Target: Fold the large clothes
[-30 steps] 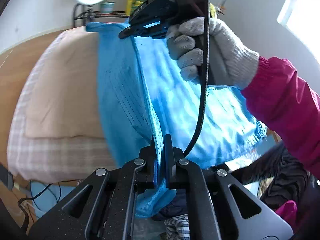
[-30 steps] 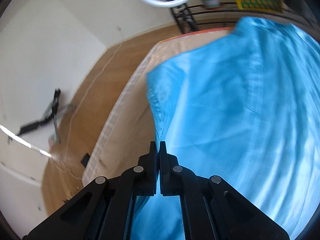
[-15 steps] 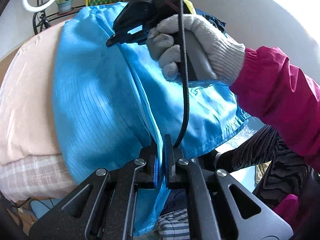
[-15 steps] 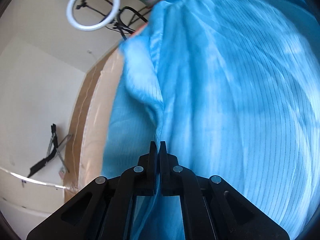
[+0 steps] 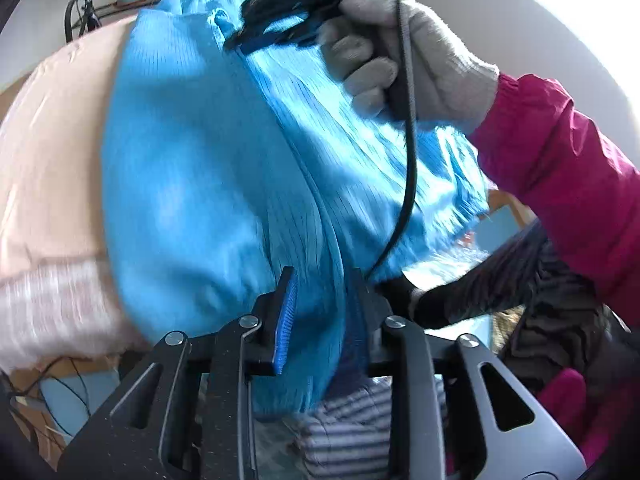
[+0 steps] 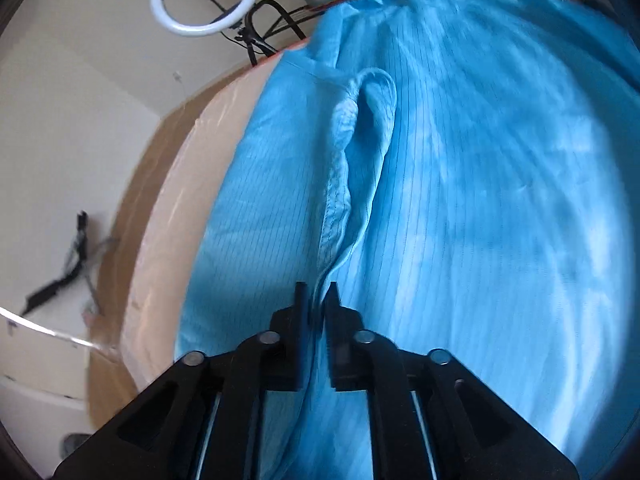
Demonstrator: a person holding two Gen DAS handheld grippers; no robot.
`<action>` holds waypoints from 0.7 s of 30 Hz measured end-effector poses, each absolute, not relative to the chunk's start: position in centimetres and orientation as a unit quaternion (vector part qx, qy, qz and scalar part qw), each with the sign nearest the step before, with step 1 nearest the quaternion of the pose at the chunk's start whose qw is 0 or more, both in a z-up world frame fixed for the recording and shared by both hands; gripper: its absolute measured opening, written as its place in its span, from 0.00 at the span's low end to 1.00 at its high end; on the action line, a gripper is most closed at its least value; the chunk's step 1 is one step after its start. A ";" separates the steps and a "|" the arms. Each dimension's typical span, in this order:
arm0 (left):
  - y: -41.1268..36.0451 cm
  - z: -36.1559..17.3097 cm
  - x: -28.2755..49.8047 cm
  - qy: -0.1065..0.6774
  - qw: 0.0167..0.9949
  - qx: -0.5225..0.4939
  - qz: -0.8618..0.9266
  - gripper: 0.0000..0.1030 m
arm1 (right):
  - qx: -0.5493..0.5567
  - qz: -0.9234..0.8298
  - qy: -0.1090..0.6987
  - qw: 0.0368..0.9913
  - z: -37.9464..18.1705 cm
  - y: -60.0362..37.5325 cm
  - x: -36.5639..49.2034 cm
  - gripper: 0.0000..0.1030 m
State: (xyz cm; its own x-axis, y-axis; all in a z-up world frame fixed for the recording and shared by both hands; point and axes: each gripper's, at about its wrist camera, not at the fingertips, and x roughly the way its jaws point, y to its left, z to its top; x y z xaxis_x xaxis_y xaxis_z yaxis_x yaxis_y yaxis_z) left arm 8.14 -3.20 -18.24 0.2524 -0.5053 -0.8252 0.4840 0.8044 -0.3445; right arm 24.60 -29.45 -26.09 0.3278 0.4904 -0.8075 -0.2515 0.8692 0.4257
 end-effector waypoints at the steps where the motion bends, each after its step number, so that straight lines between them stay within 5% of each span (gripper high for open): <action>1: -2.7 -18.2 7.5 0.529 0.787 -0.019 -0.317 0.32 | 0.105 0.229 0.526 0.813 -25.4 -29.7 24.1 0.17; 9: 4.2 -16.0 5.8 0.525 0.805 -0.055 -0.270 0.32 | 0.087 0.265 0.484 0.829 -18.5 -32.4 15.8 0.20; 12: 7.8 -16.6 8.1 0.539 0.805 -0.103 -0.226 0.32 | 0.096 0.287 0.486 0.820 -17.8 -33.0 11.0 0.39; 21: 8.7 -22.5 13.1 0.608 0.746 -0.176 -0.208 0.33 | 0.101 0.301 0.587 0.745 -26.5 -29.8 3.0 0.40</action>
